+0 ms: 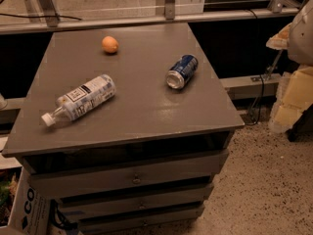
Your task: Pick pepsi can
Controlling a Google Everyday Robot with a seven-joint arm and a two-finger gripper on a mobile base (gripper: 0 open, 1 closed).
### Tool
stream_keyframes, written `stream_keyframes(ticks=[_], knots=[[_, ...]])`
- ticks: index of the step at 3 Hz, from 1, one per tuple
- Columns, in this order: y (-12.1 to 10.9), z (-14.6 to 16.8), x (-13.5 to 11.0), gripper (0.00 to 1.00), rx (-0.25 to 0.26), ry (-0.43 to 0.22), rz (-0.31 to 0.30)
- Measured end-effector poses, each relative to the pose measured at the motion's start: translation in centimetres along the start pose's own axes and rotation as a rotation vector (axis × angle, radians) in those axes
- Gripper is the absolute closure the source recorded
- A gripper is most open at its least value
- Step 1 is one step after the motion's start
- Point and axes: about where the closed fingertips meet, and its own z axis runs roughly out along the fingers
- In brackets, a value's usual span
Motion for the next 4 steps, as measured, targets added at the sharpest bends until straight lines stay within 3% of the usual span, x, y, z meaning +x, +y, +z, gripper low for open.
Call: stream_keyframes(ticks=[2, 4], knots=[[-0.1, 0.0, -0.1, 0.00, 0.004, 0.000, -0.003], [-4.8, 2.9, -3.1, 0.00, 0.042, 0.005, -0.137]])
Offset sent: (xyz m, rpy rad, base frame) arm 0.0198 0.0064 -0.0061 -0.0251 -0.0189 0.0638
